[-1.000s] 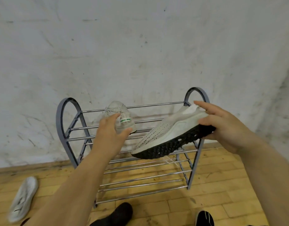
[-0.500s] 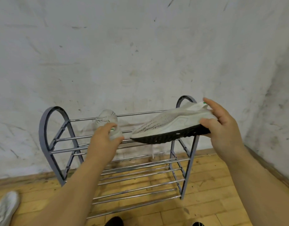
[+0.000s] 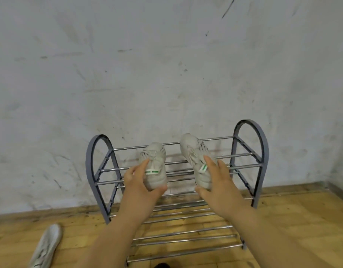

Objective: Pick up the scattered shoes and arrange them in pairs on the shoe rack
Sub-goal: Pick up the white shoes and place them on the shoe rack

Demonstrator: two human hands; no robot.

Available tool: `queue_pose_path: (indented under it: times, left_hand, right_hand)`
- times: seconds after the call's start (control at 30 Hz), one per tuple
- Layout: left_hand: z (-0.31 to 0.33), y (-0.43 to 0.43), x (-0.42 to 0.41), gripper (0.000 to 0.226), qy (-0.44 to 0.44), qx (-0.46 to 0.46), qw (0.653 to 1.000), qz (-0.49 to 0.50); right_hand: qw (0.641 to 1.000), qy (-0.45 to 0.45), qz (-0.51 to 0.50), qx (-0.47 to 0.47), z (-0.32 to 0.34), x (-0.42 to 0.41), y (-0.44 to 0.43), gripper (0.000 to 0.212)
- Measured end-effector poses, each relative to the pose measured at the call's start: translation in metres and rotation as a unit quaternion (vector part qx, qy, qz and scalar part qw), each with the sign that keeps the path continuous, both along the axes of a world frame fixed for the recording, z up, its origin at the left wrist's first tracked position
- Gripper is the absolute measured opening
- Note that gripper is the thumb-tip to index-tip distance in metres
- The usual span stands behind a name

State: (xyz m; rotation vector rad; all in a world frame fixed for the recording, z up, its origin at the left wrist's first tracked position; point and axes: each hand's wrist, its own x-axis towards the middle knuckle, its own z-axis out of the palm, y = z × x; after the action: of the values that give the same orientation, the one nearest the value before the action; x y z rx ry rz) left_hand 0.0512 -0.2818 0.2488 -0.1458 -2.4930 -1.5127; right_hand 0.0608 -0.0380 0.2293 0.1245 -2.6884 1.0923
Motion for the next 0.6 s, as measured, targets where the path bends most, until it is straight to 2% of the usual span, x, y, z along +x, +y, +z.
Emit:
queue_pose_path:
  times: [0.07,0.13,0.23,0.27,0.33,0.37,0.43,0.6]
  left_hand:
    - [-0.001,-0.003,0.000,0.088,-0.031,0.015,0.999,0.004]
    - [-0.001,-0.007,-0.002,0.089,-0.067,0.038,0.997,0.003]
    - [0.000,-0.013,-0.007,0.085,-0.125,0.157,0.979,-0.039]
    - [0.001,-0.014,-0.008,0.075,-0.148,0.209,0.965,-0.052]
    - [0.003,-0.017,-0.012,0.049,-0.187,0.296,0.934,-0.076]
    - [0.004,-0.020,-0.014,0.043,-0.199,0.320,0.923,-0.081]
    - [0.002,-0.026,-0.020,0.039,-0.214,0.345,0.910,-0.090]
    - [-0.005,-0.031,-0.027,0.055,-0.221,0.359,0.902,-0.097]
  right_hand:
    - [0.999,-0.026,-0.003,-0.047,0.009,-0.001,0.000,0.095]
    - [0.987,-0.059,-0.003,-0.150,0.018,-0.005,0.006,0.097]
    - [0.931,-0.139,0.013,-0.339,0.024,-0.008,0.011,0.086]
    - [0.904,-0.154,0.016,-0.398,0.024,-0.011,0.013,0.079]
    - [0.872,-0.154,0.011,-0.465,0.025,-0.015,0.014,0.048]
    - [0.864,-0.154,-0.001,-0.480,0.026,-0.017,0.015,0.037]
    - [0.860,-0.159,-0.022,-0.484,0.026,-0.019,0.016,0.032]
    - [0.873,-0.171,-0.027,-0.455,0.025,-0.019,0.021,0.053]
